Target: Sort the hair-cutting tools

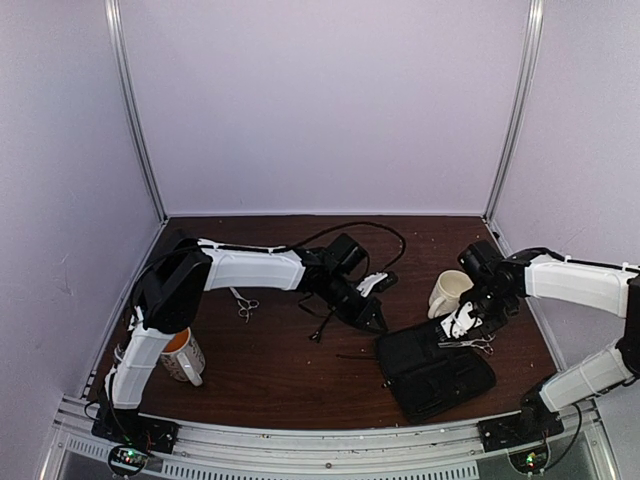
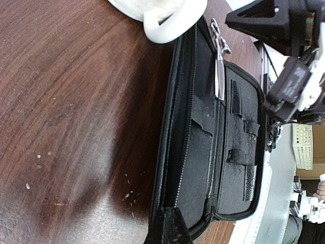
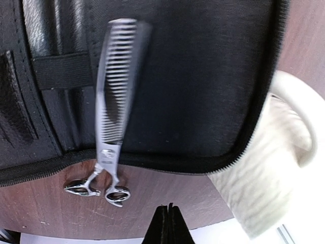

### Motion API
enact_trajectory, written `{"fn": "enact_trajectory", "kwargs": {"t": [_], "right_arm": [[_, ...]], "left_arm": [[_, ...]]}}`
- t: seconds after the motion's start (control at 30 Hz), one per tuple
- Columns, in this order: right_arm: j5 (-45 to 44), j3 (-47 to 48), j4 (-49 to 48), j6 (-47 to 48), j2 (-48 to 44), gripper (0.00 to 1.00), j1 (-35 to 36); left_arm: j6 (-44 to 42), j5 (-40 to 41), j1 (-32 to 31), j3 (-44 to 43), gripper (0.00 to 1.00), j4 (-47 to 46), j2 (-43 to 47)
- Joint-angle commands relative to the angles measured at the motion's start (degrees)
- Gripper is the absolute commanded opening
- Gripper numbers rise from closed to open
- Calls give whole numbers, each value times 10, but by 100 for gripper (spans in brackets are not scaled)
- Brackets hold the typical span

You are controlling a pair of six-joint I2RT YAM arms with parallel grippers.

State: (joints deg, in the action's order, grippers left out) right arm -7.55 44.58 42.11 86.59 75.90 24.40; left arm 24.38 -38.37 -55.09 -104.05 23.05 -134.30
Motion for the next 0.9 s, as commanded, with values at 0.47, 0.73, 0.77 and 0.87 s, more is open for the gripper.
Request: {"fn": "enact_trajectory", "kwargs": {"t": [0.47,0.73,0.77,0.87], "right_arm": [[138,-33,63,-123,-25,23,-153],[131,-34,51,-130,20,21,-158],[129,-35,50,-126,19,21,-159],[130,-35,58,-113,10,19,-161]], "left_arm": [[-12,-7,-1,-12,0,2,-6],[-13,-3,-1,-6,0,2,-3],[-14,-3,-1,-5,0,2,-2],[-14,-2,-1,-5,0,2,-1]]}}
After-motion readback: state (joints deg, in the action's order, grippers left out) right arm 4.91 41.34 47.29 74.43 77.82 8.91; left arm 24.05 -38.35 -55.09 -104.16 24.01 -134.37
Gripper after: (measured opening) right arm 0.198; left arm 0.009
